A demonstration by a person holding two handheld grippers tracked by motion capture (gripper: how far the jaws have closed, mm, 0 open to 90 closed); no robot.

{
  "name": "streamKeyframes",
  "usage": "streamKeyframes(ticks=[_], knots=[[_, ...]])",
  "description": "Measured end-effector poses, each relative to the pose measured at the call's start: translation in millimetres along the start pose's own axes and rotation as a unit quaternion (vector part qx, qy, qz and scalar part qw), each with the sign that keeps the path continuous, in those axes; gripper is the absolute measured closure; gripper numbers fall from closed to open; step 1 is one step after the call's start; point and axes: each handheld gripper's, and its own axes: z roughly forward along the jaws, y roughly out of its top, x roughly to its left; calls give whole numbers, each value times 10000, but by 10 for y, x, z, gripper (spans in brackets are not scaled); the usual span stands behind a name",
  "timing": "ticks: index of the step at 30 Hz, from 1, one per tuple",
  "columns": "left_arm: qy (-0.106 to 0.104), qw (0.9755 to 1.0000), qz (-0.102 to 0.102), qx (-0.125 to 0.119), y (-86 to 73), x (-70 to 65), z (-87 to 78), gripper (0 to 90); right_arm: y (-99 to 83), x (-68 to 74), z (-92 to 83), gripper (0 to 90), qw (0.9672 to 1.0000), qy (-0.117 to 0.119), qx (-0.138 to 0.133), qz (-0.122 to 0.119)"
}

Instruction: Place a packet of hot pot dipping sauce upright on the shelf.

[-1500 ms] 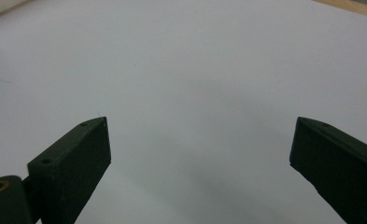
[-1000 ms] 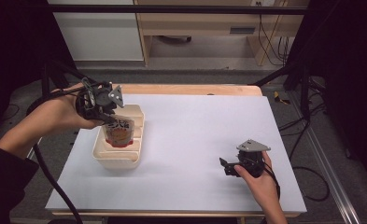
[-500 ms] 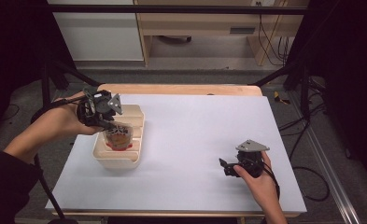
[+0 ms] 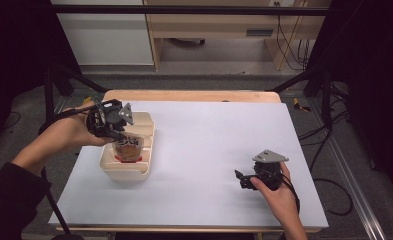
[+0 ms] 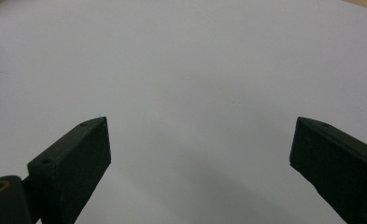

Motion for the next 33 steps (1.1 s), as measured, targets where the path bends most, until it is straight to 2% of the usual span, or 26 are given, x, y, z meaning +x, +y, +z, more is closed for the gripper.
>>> streamKeyframes(ticks=[21, 33], knots=[[-125, 9999, -34, -54, -31, 1, 200, 733, -3, 6, 3, 54, 10000, -6, 19, 41], [-172, 9998, -42, -62, -45, -8, 299, 733, -9, 3, 17, 54, 10000, 4, 25, -26]])
